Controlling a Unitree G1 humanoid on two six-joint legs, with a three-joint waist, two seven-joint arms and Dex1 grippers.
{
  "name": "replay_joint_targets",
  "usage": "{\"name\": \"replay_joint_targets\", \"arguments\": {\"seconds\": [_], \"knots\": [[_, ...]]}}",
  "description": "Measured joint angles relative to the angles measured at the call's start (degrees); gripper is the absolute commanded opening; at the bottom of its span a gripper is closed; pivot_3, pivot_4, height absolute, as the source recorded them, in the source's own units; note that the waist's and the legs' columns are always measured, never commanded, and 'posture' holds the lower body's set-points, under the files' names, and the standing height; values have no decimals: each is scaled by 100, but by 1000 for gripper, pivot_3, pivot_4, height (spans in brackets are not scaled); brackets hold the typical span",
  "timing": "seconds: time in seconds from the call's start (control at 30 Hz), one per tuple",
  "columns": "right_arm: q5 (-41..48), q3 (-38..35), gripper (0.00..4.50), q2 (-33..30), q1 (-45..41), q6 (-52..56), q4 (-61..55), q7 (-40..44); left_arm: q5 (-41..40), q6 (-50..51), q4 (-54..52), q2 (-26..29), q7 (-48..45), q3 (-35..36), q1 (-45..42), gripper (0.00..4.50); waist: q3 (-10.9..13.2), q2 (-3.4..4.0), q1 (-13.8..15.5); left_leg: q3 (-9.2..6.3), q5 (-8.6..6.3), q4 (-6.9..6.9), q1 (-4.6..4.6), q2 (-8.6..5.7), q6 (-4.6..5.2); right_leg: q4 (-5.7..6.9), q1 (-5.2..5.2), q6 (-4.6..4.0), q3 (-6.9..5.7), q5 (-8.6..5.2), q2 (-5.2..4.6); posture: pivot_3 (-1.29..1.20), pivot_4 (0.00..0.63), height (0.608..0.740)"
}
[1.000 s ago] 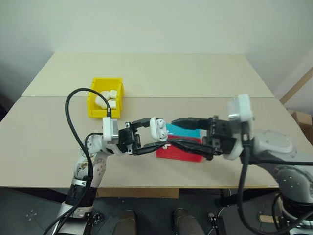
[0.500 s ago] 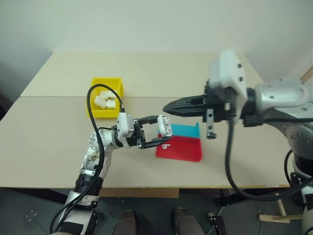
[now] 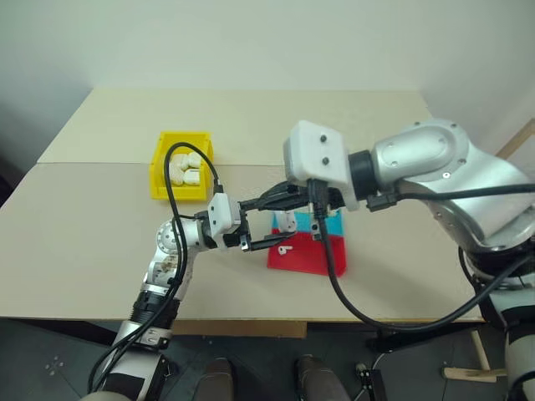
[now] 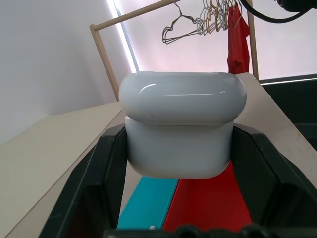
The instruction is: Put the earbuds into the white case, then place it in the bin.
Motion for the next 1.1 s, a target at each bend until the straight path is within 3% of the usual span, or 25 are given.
{"name": "replay_joint_targets", "arguments": {"seconds": [0.33, 0.8, 1.0, 1.1], "knots": [[-850, 390, 50, 52, 117, -307, 6, 327, -1, -44, -51, 5, 1, -20, 11, 2802, 0, 0, -8, 0, 0, 1, -1, 0, 0, 1, 0, 0, 0, 0, 0, 0, 150, 740], [-1439, 376, 50, -154, 373, -611, 99, 724, -56, -50, -55, 104, -67, -15, 92, 2802, 1, 1, -2, 0, 0, 2, -1, -2, 0, 1, 1, 0, 0, 0, -1, 0, 150, 740], [-1371, 57, 50, -161, 460, -599, 112, 748, -119, -68, -55, 93, -72, -4, 89, 2802, 1, 1, -7, 0, 0, 2, 0, -1, 0, 3, 1, 0, 0, 0, -1, 0, 150, 740], [-987, -623, 50, 96, 464, -455, 136, 668, -131, -76, -57, 80, -48, 18, 91, 2802, 0, 1, -9, -1, 0, 2, 1, -1, 0, 4, 2, -1, 0, 0, 0, 0, 150, 740]]}}
